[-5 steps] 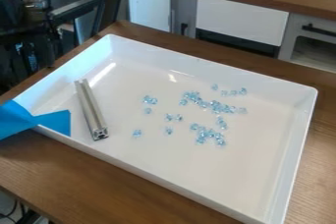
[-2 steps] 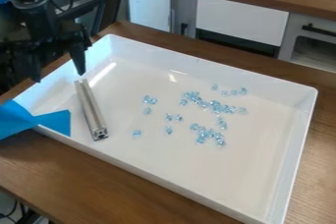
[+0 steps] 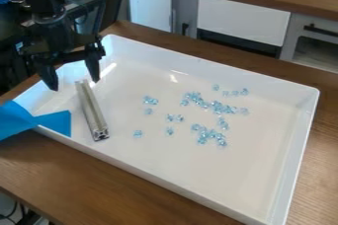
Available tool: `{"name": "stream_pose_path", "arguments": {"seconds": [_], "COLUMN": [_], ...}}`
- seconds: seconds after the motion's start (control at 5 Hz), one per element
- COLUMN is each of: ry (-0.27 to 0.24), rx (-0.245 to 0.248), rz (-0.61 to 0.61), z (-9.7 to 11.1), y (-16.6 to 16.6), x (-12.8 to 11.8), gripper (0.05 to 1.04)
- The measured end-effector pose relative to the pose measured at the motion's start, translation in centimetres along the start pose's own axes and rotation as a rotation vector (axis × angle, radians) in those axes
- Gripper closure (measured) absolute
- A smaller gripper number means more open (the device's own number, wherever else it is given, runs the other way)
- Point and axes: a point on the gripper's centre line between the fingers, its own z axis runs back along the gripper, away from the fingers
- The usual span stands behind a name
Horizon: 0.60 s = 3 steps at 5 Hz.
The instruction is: Sweep into pile
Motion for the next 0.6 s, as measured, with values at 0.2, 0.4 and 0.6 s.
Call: {"name": "stream_pose_path", "arguments": {"seconds": [0.2, 0.4, 0.6], "ry": [0.015, 0.058, 0.069], "rx": [-0.014, -0.018, -0.006], "rz": [0.004, 0.000, -0.008], "z": [-1.6, -2.9, -3.6], "y": [-0.2, -0.2, -0.3], "x": [-0.1, -0.6, -0.9], "gripper": [0.084, 0.084, 0.084]}}
